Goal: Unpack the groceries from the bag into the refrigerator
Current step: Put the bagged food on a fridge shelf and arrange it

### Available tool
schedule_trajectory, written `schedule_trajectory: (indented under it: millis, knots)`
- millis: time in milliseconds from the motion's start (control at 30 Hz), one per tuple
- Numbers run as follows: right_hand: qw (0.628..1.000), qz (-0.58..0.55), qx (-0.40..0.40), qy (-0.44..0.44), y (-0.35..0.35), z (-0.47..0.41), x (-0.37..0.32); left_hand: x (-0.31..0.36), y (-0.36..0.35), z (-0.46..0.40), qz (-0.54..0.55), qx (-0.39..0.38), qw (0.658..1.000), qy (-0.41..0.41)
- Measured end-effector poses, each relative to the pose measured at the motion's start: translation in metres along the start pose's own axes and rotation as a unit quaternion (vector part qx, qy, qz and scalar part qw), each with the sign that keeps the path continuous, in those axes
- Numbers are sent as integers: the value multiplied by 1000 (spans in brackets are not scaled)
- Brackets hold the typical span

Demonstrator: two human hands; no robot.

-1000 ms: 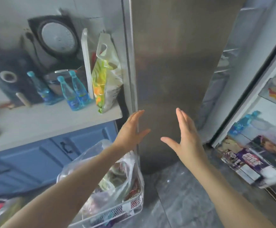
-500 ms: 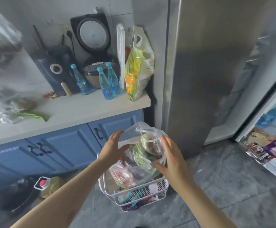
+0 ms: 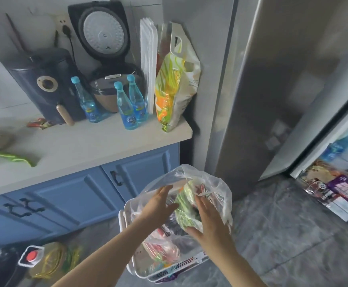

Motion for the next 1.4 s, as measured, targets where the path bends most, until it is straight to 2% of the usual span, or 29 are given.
schedule_trajectory:
  millis: [167, 267, 433, 533, 700, 800, 967, 1033, 1133, 1200, 1267, 1400]
  knots:
    - [999, -2, -4, -31, -17, -13, 9, -5, -24, -46, 1, -61, 998, -24]
    - [999, -6, 29, -35, -20, -17, 14, -11, -42, -74, 9, -80, 997, 3]
    - [997, -12, 54, -51, -19, -16, 22, -10, -67, -107, 76, -41, 992, 88]
    - [997, 4, 61, -49, -21, -13, 26, -10, -72, -112, 67, -22, 989, 127]
    - [999, 1, 27, -41, -19, -14, 17, -9, -53, -98, 27, -3, 997, 76]
    - [999, 7, 9, -46, -25, -21, 10, -15, -43, -76, 59, -12, 997, 42]
    - [998, 9, 34, -56, -37, -43, 6, -36, -24, -31, 122, 6, 992, 4]
    - [998, -14, 39, -52, -40, -49, 2, -51, -14, -20, 121, 0, 993, 12]
    - [993, -24, 94, -63, -38, -57, -5, -74, -5, -10, 68, 7, 997, 30]
    - [993, -4, 77, -86, -39, -65, -7, -83, -1, -6, 25, 23, 998, 48]
    - [994, -16, 34, -106, -42, -74, -5, -90, -7, -5, 64, 36, 994, 80]
    - [981, -89, 9, -170, -44, -84, 2, -78, -18, -8, 212, 56, 962, 163]
Point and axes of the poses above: each hand's wrist, its own z-axis away from the middle knuckle, its own y-axis out of the back of the hand, x = y × z, the point moved 2 cm from there along -z, towards the middle knuckle, and after that the axes turned 8 degrees about -y, right-handed, at the moved point
